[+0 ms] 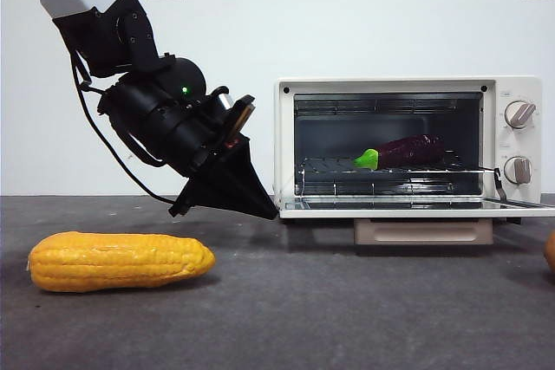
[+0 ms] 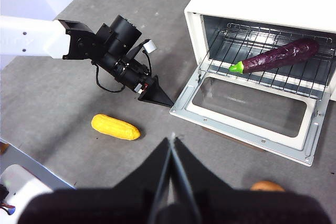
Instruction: Take the eggplant from the table,put the eggplant in the oven
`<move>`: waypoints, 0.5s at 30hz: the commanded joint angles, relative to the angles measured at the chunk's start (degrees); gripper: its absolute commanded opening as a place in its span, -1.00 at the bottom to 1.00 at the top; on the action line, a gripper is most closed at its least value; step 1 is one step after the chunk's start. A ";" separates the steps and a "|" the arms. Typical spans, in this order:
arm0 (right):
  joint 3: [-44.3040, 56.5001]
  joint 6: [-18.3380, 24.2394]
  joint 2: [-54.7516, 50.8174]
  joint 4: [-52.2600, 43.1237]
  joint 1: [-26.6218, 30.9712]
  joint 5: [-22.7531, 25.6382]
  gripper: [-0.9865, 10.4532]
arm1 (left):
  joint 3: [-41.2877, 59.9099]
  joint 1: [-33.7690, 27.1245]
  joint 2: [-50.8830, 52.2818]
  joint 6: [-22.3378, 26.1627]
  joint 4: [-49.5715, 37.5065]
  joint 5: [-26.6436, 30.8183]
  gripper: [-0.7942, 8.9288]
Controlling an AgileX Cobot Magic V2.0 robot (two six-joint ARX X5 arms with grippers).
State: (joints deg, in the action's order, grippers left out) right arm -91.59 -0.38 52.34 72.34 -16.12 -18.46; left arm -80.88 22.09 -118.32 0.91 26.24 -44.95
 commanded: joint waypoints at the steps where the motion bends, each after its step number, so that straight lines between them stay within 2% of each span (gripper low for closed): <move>1: -0.09 0.48 -0.11 -0.26 -0.04 -0.15 -0.85 | 0.59 -0.72 -1.07 0.74 -0.46 -0.04 -0.85; 15: -0.09 0.46 -0.11 -0.24 -0.04 -0.17 -0.85 | 0.59 0.24 -1.38 0.57 -2.12 1.18 -0.85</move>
State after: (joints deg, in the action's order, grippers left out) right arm -91.59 -0.38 52.31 72.34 -16.12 -18.46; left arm -80.88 22.20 -118.39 0.91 23.94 -43.81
